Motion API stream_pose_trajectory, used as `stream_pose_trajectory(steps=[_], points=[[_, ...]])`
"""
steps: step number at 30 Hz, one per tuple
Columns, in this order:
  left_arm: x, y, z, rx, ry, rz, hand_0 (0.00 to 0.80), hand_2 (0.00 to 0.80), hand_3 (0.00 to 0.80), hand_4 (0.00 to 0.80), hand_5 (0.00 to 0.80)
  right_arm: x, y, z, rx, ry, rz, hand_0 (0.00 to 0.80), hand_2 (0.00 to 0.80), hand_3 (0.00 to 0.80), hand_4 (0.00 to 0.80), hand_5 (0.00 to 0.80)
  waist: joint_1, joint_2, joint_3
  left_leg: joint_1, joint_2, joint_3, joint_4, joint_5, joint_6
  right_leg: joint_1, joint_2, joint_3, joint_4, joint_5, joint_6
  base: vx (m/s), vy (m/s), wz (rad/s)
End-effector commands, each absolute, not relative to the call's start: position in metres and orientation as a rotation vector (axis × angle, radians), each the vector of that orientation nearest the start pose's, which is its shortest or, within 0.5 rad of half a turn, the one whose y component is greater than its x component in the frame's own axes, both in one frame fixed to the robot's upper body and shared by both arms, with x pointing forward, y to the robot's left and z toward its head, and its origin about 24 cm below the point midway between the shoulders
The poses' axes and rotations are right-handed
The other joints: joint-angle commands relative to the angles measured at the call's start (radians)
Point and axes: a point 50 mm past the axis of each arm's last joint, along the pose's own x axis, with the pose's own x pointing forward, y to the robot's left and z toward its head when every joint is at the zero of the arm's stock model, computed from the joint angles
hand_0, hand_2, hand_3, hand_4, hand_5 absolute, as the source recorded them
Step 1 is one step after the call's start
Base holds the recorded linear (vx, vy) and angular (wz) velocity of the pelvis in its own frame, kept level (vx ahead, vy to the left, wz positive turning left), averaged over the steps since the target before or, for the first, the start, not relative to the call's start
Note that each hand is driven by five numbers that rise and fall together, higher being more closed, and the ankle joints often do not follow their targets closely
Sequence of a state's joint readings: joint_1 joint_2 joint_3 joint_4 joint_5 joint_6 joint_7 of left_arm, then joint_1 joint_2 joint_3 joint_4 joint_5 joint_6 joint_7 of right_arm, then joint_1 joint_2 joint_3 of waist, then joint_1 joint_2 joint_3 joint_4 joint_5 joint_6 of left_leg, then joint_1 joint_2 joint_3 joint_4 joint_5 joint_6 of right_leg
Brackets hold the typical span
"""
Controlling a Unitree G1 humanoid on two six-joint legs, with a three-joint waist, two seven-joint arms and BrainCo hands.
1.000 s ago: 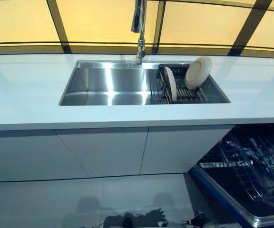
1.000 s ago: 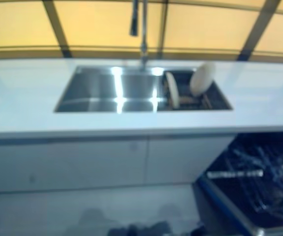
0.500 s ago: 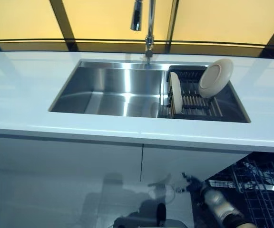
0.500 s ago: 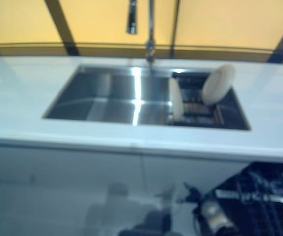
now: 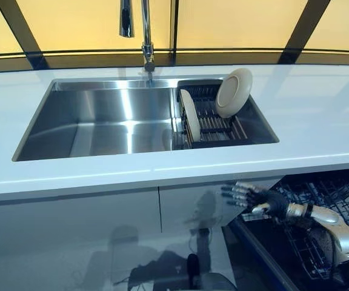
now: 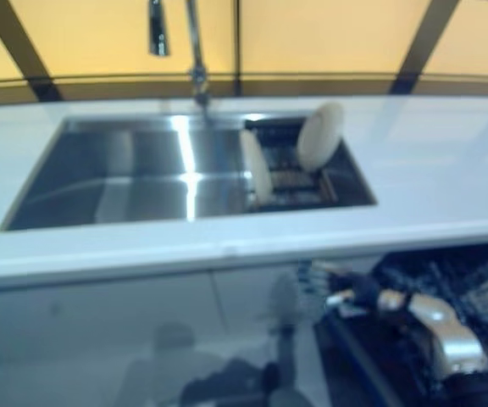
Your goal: Take plates into dishwasher
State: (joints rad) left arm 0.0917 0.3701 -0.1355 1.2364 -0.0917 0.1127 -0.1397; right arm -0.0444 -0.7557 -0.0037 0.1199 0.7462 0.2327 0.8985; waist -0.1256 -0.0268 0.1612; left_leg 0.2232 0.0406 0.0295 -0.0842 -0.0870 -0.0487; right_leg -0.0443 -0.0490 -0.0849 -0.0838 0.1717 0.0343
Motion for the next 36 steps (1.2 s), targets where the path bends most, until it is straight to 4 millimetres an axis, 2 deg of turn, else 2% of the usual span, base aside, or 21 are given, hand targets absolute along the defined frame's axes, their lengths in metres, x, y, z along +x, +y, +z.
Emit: stream_pose_trajectory(steps=[1, 5, 6, 8, 9, 15, 18, 19, 20, 21, 22, 23, 24, 25, 26, 27, 28, 29, 32, 33, 36], points=[[0.031, 0.297, -0.151, 0.274, 1.488, 0.094, 0.0, 0.0, 0.0, 0.0, 0.0, 0.268, -0.261, 0.13, 0.176, -0.056, 0.733, 0.0, 0.0, 0.0, 0.0, 0.0, 0.014, -0.048, -0.03, -0.025, -0.02, 0.014, 0.081, -0.04, 0.05, -0.09, -0.141, 0.034, 0.11, 0.032, 0.168, 0.054, 0.028, -0.07], [0.035, 0.294, -0.152, 0.278, 1.485, 0.09, 0.0, 0.0, 0.0, 0.0, 0.0, 0.29, -0.294, 0.185, 0.227, -0.293, 0.39, 0.0, 0.0, 0.0, 0.0, 0.0, 0.015, -0.047, -0.036, 0.001, -0.024, 0.026, 0.083, -0.056, 0.049, -0.086, -0.164, 0.011, 0.112, 0.055, 0.174, 0.09, 0.028, -0.18], [0.035, 0.294, -0.152, 0.278, 1.484, 0.089, 0.0, 0.0, 0.0, 0.0, 0.0, 0.292, -0.299, 0.194, 0.233, -0.33, 0.349, 0.0, 0.0, 0.0, 0.0, 0.0, 0.017, -0.047, -0.036, 0.004, -0.024, 0.031, 0.082, -0.056, 0.048, -0.084, -0.167, 0.003, 0.112, 0.057, 0.174, 0.089, 0.024, -0.15], [0.034, 0.293, -0.153, 0.263, 1.492, 0.094, 0.0, 0.0, 0.0, 0.0, 0.0, 0.299, -0.311, 0.234, 0.261, -0.472, 0.194, 0.0, 0.0, 0.0, 0.0, 0.0, 0.036, -0.042, -0.044, 0.016, -0.02, 0.072, 0.075, -0.049, 0.04, -0.072, -0.191, -0.062, 0.118, 0.067, 0.179, 0.077, 0.033, -0.24], [0.034, 0.292, -0.153, 0.257, 1.491, 0.097, 0.0, 0.0, 0.0, 0.0, 0.0, 0.301, -0.313, 0.248, 0.26, -0.513, 0.156, 0.0, 0.0, 0.0, 0.0, 0.0, 0.045, -0.038, -0.045, 0.018, -0.015, 0.083, 0.073, -0.045, 0.036, -0.062, -0.192, -0.079, 0.114, 0.059, 0.177, 0.057, 0.027, -0.38], [0.047, 0.296, -0.15, 0.254, 1.492, 0.126, 0.0, 0.0, 0.0, 0.0, 0.0, 0.301, -0.342, 0.341, 0.094, -0.662, -0.229, 0.0, 0.0, 0.0, 0.0, 0.0, 0.072, -0.048, -0.069, 0.03, 0.018, 0.077, 0.08, -0.039, 0.017, -0.026, -0.176, -0.077, 0.126, 0.005, 0.16, 0.101, -0.026, -0.13], [0.051, 0.299, -0.149, 0.248, 1.508, 0.163, 0.0, 0.0, 0.0, 0.0, 0.0, 0.304, -0.359, 0.376, -0.09, -0.612, -0.473, 0.0, 0.0, 0.0, 0.0, 0.0, 0.091, -0.07, -0.088, 0.05, 0.046, 0.057, 0.13, -0.066, -0.014, -0.018, -0.154, -0.077, 0.147, -0.027, 0.128, 0.143, -0.086, 0.06], [0.05, 0.298, -0.149, 0.233, 1.515, 0.184, 0.0, 0.0, 0.0, 0.0, 0.0, 0.307, -0.36, 0.385, -0.186, -0.588, -0.537, 0.0, 0.0, 0.0, 0.0, 0.0, 0.098, -0.067, -0.09, 0.05, 0.073, 0.045, 0.183, -0.044, -0.031, -0.006, -0.134, -0.079, 0.146, -0.039, 0.108, 0.101, -0.06, 0.08], [0.049, 0.297, -0.15, 0.224, 1.516, 0.192, 0.0, 0.0, 0.0, 0.0, 0.0, 0.308, -0.359, 0.388, -0.218, -0.581, -0.564, 0.0, 0.0, 0.0, 0.0, 0.0, 0.099, -0.07, -0.093, 0.044, 0.077, 0.039, 0.197, -0.026, -0.037, -0.006, -0.132, -0.078, 0.143, -0.038, 0.1, 0.069, -0.06, 0.13], [0.046, 0.296, -0.151, 0.209, 1.515, 0.218, 0.0, 0.0, 0.0, 0.0, 0.0, 0.309, -0.357, 0.398, -0.333, -0.571, -0.633, 0.0, 0.0, 0.0, 0.0, 0.0, 0.11, -0.073, -0.096, -0.004, 0.09, 0.013, 0.322, 0.06, -0.054, 0.01, -0.114, -0.076, 0.132, -0.048, 0.073, 0.074, -0.096, 0.07], [0.046, 0.292, -0.152, 0.206, 1.511, 0.218, 0.0, 0.0, 0.0, 0.0, 0.0, 0.307, -0.348, 0.418, -0.565, -0.612, -0.77, 0.0, 0.0, 0.0, 0.0, 0.0, 0.157, -0.1, -0.075, -0.208, 0.062, -0.037, 0.579, 0.147, -0.051, 0.072, -0.111, -0.059, 0.114, -0.068, 0.041, 0.083, -0.079, 0.0], [0.047, 0.291, -0.153, 0.203, 1.509, 0.22, 0.0, 0.0, 0.0, 0.0, 0.0, 0.305, -0.346, 0.423, -0.614, -0.637, -0.802, 0.0, 0.0, 0.0, 0.0, 0.0, 0.165, -0.105, -0.073, -0.242, 0.052, -0.043, 0.602, 0.158, -0.047, 0.079, -0.115, -0.058, 0.109, -0.069, 0.036, 0.123, 0.012, -0.19], [0.051, 0.287, -0.154, 0.216, 1.506, 0.202, 0.0, 0.0, 0.0, 0.0, 0.0, 0.3, -0.336, 0.437, -0.759, -0.697, -0.871, 0.0, 0.0, 0.0, 0.0, 0.0, 0.195, -0.092, -0.064, -0.309, 0.03, -0.025, 0.523, 0.162, -0.06, 0.129, -0.098, -0.067, 0.098, -0.1, 0.041, 0.207, 0.206, -0.55], [0.056, 0.286, -0.153, 0.23, 1.505, 0.173, 0.0, 0.0, 0.0, 0.0, 0.0, 0.301, -0.323, 0.447, -0.937, -0.727, -0.892, 0.0, 0.0, 0.0, 0.0, 0.0, 0.221, -0.068, -0.062, -0.308, 0.029, 0.007, 0.263, 0.167, -0.061, 0.166, -0.083, -0.083, 0.071, -0.107, 0.07, 0.218, 0.236, -0.65], [0.061, 0.284, -0.153, 0.251, 1.493, 0.139, 0.0, 0.0, 0.0, 0.0, 0.0, 0.301, -0.313, 0.456, -1.04, -0.734, -0.925, 0.0, 0.0, 0.0, 0.0, 0.0, 0.248, -0.073, -0.05, -0.333, 0.02, 0.003, 0.217, 0.191, -0.052, 0.192, -0.084, -0.067, 0.067, -0.114, 0.072, 0.124, 0.198, -0.3], [0.07, 0.28, -0.153, 0.259, 1.467, 0.11, 0.0, 0.0, 0.0, 0.0, 0.0, 0.298, -0.302, 0.463, -1.126, -0.755, -0.956, 0.0, 0.0, 0.0, 0.0, 0.0, 0.263, -0.076, -0.035, -0.409, -0.001, -0.015, 0.284, 0.182, -0.043, 0.194, -0.094, -0.056, 0.071, -0.123, 0.067, -0.018, 0.111, 0.21], [0.076, 0.279, -0.152, 0.249, 1.452, 0.11, 0.0, 0.0, 0.0, 0.0, 0.0, 0.297, -0.297, 0.465, -1.198, -0.775, -0.963, 0.0, 0.0, 0.0, 0.0, 0.0, 0.262, -0.076, -0.039, -0.402, -0.013, -0.034, 0.28, 0.157, -0.036, 0.175, -0.103, -0.056, 0.075, -0.125, 0.075, -0.019, 0.118, 0.34], [0.078, 0.279, -0.151, 0.245, 1.444, 0.115, 0.0, 0.0, 0.0, 0.0, 0.0, 0.297, -0.295, 0.466, -1.265, -0.776, -0.964, 0.0, 0.0, 0.0, 0.0, 0.0, 0.255, -0.072, -0.044, -0.357, -0.022, -0.027, 0.235, 0.139, -0.03, 0.159, -0.112, -0.062, 0.079, -0.125, 0.086, 0.052, 0.128, 0.33], [0.08, 0.283, -0.15, 0.239, 1.436, 0.135, 0.0, 0.0, 0.0, 0.0, 0.0, 0.303, -0.299, 0.451, -1.372, -0.749, -0.934, 0.0, 0.0, 0.0, 0.0, 0.0, 0.242, -0.06, -0.055, -0.258, -0.014, -0.01, 0.126, 0.13, -0.015, 0.13, -0.129, -0.092, 0.085, -0.109, 0.108, 0.096, 0.035, 0.22], [0.08, 0.287, -0.148, 0.239, 1.441, 0.156, 0.0, 0.0, 0.0, 0.0, 0.0, 0.307, -0.301, 0.442, -1.509, -0.723, -0.913, 0.0, 0.0, 0.0, 0.0, 0.0, 0.24, -0.068, -0.069, -0.231, -0.008, -0.007, 0.095, 0.128, -0.011, 0.125, -0.134, -0.108, 0.068, -0.102, 0.111, 0.126, -0.037, 0.08], [0.079, 0.291, -0.147, 0.243, 1.445, 0.175, 0.0, 0.0, 0.0, 0.0, 0.0, 0.312, -0.298, 0.434, -1.726, -0.692, -0.878, 0.0, 0.0, 0.0, 0.0, 0.0, 0.242, -0.083, -0.095, -0.216, -0.003, -0.003, 0.071, 0.123, -0.007, 0.129, -0.131, -0.127, 0.047, -0.102, 0.111, 0.106, -0.05, 0.18]])
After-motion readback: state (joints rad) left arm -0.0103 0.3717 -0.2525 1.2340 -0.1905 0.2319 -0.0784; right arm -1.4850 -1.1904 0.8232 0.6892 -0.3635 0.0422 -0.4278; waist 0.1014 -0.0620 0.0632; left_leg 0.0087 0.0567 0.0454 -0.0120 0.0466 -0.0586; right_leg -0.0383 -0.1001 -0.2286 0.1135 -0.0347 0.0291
